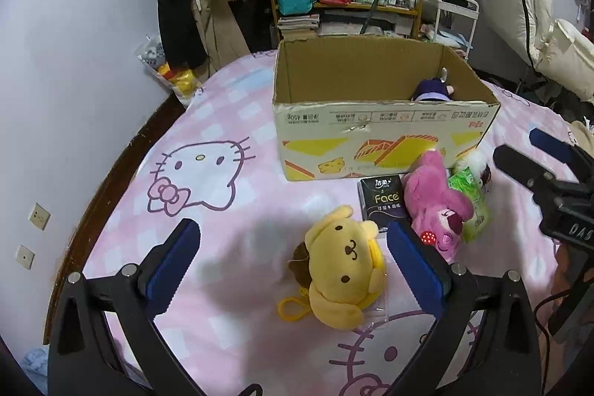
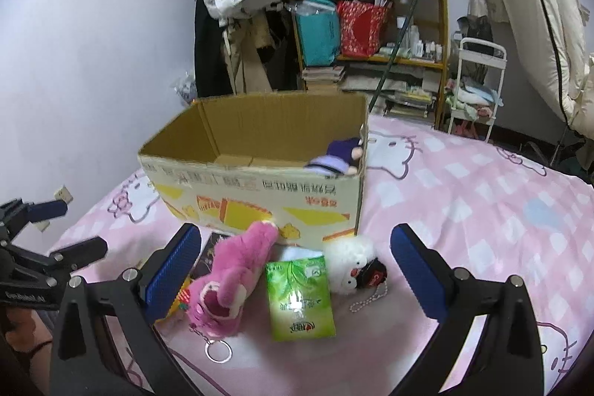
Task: Organize soft objects
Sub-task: 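Grasp the yellow plush dog with the left tool while the right tool grasps the pink bear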
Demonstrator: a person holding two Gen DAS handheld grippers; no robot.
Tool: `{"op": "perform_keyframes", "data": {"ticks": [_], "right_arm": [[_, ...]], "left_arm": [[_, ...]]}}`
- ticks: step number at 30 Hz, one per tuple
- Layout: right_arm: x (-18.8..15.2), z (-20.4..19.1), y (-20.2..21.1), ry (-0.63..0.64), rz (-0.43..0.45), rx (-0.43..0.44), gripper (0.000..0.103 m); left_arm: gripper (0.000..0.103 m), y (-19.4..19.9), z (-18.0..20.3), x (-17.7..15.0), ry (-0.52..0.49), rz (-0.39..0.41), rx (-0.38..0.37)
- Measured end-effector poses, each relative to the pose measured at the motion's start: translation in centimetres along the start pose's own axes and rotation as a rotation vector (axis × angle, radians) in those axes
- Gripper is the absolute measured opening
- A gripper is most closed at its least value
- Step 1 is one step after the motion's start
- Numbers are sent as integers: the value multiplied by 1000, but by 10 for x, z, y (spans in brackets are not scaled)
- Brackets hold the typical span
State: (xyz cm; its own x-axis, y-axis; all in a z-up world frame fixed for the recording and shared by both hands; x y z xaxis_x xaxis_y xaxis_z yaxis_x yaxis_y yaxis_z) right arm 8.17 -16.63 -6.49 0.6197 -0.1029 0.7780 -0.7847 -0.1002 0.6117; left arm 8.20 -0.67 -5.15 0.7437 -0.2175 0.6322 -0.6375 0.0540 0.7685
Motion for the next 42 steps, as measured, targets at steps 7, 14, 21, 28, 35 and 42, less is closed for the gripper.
{"op": "perform_keyframes", "data": {"ticks": [7,14,21,28,35,42], "right_arm": [[-4,-4,-13,11,-36,22,103],[-9,-2,-27,-31,-100,81,91],[-15,-8,-39,-46,-157,142,70],[-29,-25,-60,-18,-246,192,56],[-29,-37,-60,29,-236,169,56],[-33,-44,-65,56,-261,196,36]], "left_arm": [[100,-17,6,-1,-16,-61,-22],[99,-30,16,-5,-37,-112,-39],[99,-52,32,-13,-79,-208,-43],[99,-67,36,-19,-89,-277,-49],[90,-88,29,-25,-26,-356,-80],[67,-91,33,-30,-24,-374,-127]]}}
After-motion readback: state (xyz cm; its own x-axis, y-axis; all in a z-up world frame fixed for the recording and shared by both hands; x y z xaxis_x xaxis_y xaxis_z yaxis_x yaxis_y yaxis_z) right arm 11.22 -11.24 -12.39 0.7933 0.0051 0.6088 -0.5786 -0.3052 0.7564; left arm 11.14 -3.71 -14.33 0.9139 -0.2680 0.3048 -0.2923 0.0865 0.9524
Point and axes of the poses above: each gripper's, at about its wrist camera, not at the fingertips, and y roughly against the way its jaws point, z to its right, x to its top, the point moved 1 cm from there along -y, roughly the way its jaws point
